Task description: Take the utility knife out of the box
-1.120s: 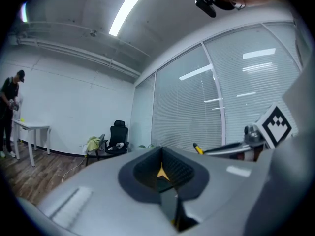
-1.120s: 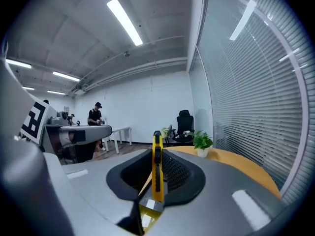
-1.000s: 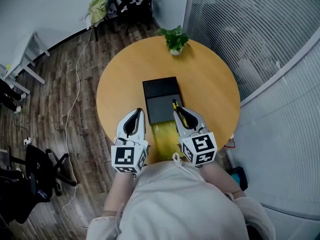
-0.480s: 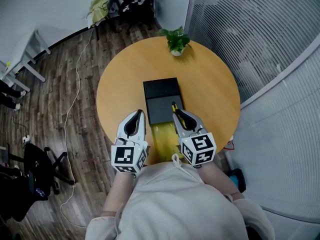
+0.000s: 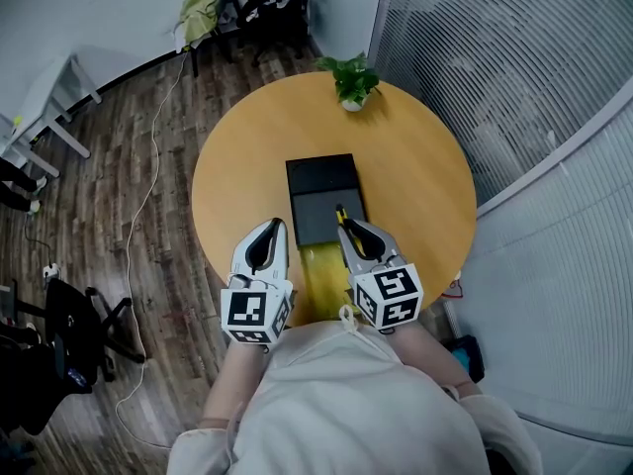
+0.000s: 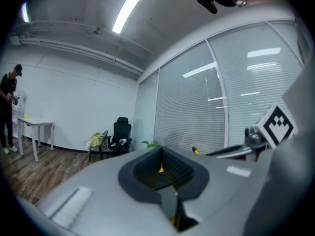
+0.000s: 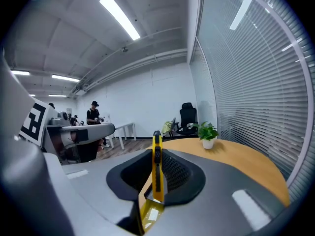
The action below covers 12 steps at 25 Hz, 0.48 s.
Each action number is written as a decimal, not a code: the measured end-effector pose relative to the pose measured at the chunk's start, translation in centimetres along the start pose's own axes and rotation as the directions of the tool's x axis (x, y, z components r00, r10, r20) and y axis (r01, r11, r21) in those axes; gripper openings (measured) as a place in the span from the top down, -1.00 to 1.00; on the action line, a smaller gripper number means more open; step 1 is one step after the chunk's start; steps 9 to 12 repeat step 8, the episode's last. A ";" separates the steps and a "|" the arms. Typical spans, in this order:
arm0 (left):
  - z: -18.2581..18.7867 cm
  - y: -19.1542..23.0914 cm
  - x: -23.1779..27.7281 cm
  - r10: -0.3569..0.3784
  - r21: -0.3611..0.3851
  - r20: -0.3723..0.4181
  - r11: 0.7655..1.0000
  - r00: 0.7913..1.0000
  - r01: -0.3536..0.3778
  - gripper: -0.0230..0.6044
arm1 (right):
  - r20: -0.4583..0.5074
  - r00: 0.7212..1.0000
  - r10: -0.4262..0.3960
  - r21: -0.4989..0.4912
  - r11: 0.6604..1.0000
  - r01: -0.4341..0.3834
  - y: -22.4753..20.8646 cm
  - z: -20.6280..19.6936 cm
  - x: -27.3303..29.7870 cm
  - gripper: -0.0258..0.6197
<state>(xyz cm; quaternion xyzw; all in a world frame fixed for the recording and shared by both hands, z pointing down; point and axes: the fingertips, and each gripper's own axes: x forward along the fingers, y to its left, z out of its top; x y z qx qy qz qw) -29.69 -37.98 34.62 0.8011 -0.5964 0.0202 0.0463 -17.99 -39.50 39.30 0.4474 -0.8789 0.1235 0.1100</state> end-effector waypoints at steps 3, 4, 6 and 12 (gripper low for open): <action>-0.1 0.2 0.1 0.006 -0.001 0.000 1.000 1.000 -0.006 0.91 | -0.021 1.000 -0.002 0.009 1.000 0.002 0.0 -0.6 0.1 0.73; -0.1 0.2 0.1 0.007 0.000 -0.001 1.000 1.000 -0.007 0.91 | -0.025 1.000 -0.005 0.008 1.000 0.005 -0.1 -0.7 0.1 0.73; -0.3 0.2 0.1 0.008 0.001 -0.005 1.000 1.000 -0.008 0.91 | -0.029 1.000 -0.010 0.004 1.000 0.010 -0.1 -0.9 0.1 0.73; -0.5 0.2 0.0 0.007 0.001 -0.010 1.000 1.000 -0.007 0.91 | -0.031 0.999 -0.013 0.001 1.000 0.013 -0.1 -1.0 0.1 0.73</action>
